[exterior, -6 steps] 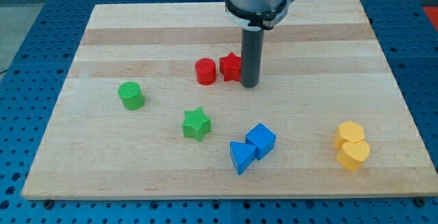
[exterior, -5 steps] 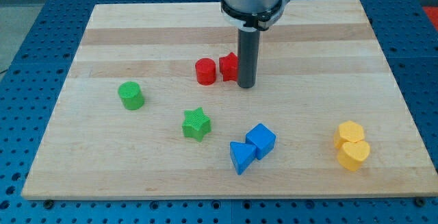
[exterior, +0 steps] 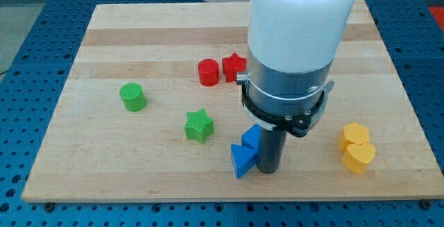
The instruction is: Push the blue blocks slightly to the left
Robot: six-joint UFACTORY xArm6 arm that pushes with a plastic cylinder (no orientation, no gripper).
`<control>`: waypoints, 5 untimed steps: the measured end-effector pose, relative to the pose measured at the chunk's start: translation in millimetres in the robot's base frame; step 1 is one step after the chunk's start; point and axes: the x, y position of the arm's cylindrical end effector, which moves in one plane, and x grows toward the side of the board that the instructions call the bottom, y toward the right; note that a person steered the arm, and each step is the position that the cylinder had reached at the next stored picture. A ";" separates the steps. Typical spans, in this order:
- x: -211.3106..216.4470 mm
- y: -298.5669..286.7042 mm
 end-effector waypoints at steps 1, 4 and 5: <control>0.0 -7.6; 35.8 -19.0; 31.4 -59.4</control>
